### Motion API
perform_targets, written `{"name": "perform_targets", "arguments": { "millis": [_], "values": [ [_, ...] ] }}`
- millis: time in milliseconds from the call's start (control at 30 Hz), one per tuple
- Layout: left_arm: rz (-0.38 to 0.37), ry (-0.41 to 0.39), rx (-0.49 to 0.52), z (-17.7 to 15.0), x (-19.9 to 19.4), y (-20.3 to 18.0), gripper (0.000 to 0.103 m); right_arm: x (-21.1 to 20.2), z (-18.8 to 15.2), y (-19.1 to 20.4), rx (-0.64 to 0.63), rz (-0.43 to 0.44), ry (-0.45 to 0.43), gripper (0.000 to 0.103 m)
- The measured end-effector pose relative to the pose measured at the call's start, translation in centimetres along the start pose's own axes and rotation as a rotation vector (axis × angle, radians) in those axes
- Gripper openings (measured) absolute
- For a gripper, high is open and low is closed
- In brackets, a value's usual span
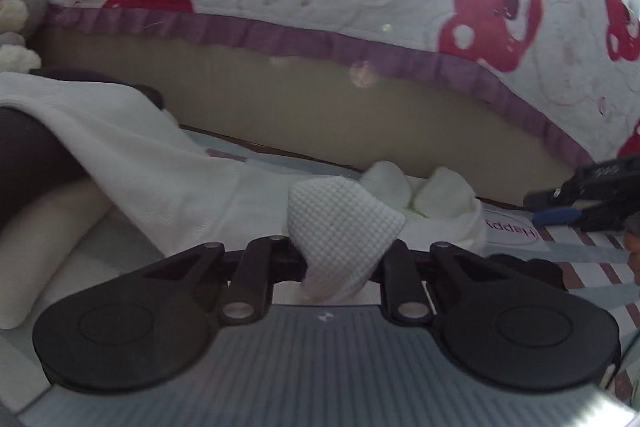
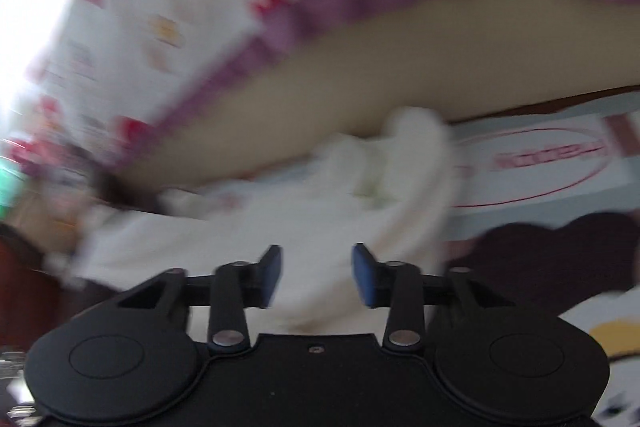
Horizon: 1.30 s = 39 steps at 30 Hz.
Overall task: Fold clothes
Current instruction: 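Lift the sleeve with the left gripper and lay it over the folded garment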
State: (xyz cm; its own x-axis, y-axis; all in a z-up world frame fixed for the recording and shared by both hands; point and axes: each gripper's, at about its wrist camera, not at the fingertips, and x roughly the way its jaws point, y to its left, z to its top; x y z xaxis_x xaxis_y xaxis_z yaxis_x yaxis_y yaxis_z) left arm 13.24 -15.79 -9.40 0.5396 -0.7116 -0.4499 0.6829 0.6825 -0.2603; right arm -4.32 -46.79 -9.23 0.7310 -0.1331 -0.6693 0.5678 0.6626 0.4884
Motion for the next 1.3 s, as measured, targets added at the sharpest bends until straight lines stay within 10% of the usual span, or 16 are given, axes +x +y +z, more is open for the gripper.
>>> {"name": "perform_targets", "arguments": {
  "millis": [133, 233, 267, 300, 400, 700, 967, 1067, 1167, 1300],
  "values": [
    [0.048, -0.05, 0.017, 1.2, -0.8, 0.9, 0.015, 4.5, 1.8, -3.0, 0.179, -0.116, 0.051, 0.053],
    [0.04, -0.086, 0.038, 1.6, -1.5, 1.0, 0.013, 6.7, 2.0, -4.6, 0.341, -0.011, 0.007, 0.052],
    [0.034, -0.095, 0.04, 1.7, -1.6, 1.1, 0.013, 7.5, 2.1, -5.2, 0.395, 0.024, -0.007, 0.047],
    [0.035, -0.096, 0.041, 1.9, -1.7, 1.1, 0.013, 8.2, 2.2, -5.7, 0.449, 0.059, -0.022, 0.008],
    [0.024, -0.137, 0.055, 2.9, -2.1, 0.7, 0.012, 10.1, 2.8, -6.8, 0.562, 0.157, -0.073, 0.007],
    [0.135, -0.332, 0.091, 10.4, -2.9, 3.9, 0.011, 12.3, 8.6, 0.7, 0.113, 0.196, -0.08, 0.006],
    [0.275, -0.246, 0.03, 8.0, -0.4, 9.6, 0.01, 17.0, 8.1, 7.7, -0.22, 0.12, -0.072, 0.006],
    [0.282, -0.192, 0.006, 7.7, 0.7, 10.6, 0.011, 18.8, 7.3, 9.6, -0.28, -0.042, -0.033, 0.006],
    [0.184, -0.118, -0.129, 7.6, 1.5, 11.7, 0.011, 17.7, 5.0, 12.4, -0.427, -0.379, -0.033, 0.03],
    [0.212, -0.133, -0.041, 7.4, 2.1, 9.8, 0.011, 11.1, 1.5, 12.2, -0.379, -0.191, -0.124, 0.055]
  ]
}}
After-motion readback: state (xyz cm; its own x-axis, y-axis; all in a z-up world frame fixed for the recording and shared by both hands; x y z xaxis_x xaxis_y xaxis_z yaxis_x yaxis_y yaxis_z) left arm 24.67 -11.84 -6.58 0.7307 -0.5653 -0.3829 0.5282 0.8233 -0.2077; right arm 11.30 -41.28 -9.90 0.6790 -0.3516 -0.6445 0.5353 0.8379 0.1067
